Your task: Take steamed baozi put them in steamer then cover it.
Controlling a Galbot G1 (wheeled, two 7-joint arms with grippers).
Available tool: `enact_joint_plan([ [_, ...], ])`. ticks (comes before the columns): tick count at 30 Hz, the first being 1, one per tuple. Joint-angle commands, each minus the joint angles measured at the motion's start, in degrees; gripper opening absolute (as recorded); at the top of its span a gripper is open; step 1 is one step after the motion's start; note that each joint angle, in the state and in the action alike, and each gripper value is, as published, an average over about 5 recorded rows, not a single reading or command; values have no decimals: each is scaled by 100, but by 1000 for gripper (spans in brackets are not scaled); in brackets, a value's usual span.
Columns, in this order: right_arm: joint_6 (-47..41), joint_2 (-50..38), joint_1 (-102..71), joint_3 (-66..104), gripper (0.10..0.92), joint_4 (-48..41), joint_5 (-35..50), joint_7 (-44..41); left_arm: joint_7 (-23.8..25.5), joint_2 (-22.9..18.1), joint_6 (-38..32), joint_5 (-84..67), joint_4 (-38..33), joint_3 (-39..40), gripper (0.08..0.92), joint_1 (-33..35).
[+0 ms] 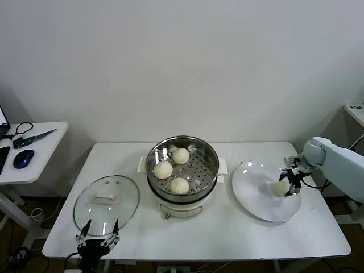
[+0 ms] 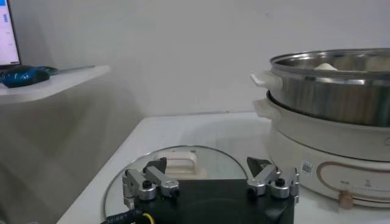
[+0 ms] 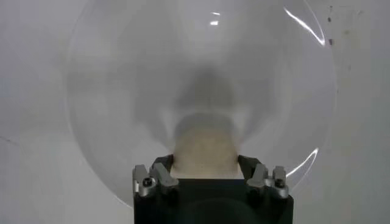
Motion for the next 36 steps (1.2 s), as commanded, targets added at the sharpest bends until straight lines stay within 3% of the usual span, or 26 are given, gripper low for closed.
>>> enact_joint_plan([
  [1,-96,-67,406,-340,676,218,132,-20,0,-1,-3,4,-2,0,823,1],
  [4,-193,-178,1449,-1276,647,628,606,-24,-4,1,-4,4,-13,-1,823,8],
  [11,-725,295,5277,-4328,638,2203,2789,-61,-8,14,14,4,-45,3,823,-9],
  [16,-1353,903,6595,-4542,644,3413,4386,98,-5,75,4,-4,-104,14,823,24],
  [19,-1696,1183,6619,-4241,645,3973,4920,374,-2,99,15,-18,-117,11,823,11],
  [27,-2206,1676,5310,-3740,645,4409,4843,1189,17,144,62,-57,-184,32,823,-44],
  [36,-2489,1978,3763,-3468,645,3789,3960,1680,12,168,37,-99,-161,-4,823,-50],
])
